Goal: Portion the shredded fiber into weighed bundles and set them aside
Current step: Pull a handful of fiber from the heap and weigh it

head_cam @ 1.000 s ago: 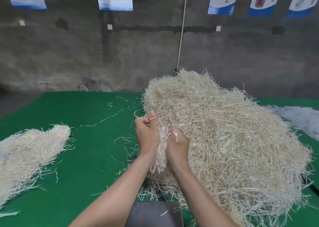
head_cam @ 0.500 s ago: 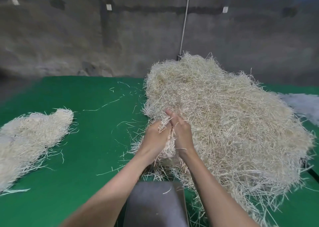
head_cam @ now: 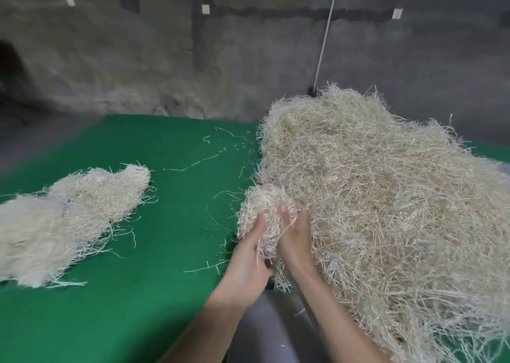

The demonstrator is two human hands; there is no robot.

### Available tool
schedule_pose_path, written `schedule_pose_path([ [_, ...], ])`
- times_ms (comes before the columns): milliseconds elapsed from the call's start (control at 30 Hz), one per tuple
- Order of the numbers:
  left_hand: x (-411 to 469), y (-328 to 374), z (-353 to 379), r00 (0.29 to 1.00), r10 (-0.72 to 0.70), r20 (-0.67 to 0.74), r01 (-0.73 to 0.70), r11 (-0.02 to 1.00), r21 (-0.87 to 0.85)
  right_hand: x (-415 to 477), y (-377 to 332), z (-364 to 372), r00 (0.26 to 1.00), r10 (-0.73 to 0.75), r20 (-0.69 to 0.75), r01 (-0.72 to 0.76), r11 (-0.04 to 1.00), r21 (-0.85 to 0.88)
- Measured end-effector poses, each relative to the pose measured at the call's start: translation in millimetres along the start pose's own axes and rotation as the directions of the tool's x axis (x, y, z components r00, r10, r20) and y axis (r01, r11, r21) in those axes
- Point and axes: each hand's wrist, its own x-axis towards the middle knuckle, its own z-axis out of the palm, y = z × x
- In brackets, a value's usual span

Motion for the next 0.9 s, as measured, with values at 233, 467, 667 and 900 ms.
schedule_pose_path([
  [233,10.1,20.5,-47.3,0.949,0.202,-0.242,-0.123,0.944,0.305,-14.9,16.0,27.4,0.996,-0.088,-0.004,0.088,0.995,-0.046],
  [467,12.0,44.2,-94.7,0.975,0.154,-0.161,-0.177,0.975,-0.137,18.0,12.2,91.6,0.995,0.085,-0.048,-0.083,0.996,0.043],
  [667,22.7,70.4,-153.4,0.808,0.433,-0.399,-0.402,0.901,0.164,13.3,40.6,176.2,0.962,0.097,0.254,-0.075,0.993,-0.095],
  [900,60.6,122.3,-226.3,0.628,0.451,-0.635,-0.232,0.887,0.4,33.4,69.6,215.8,0.781,0.216,0.587,-0.052,0.958,-0.284],
])
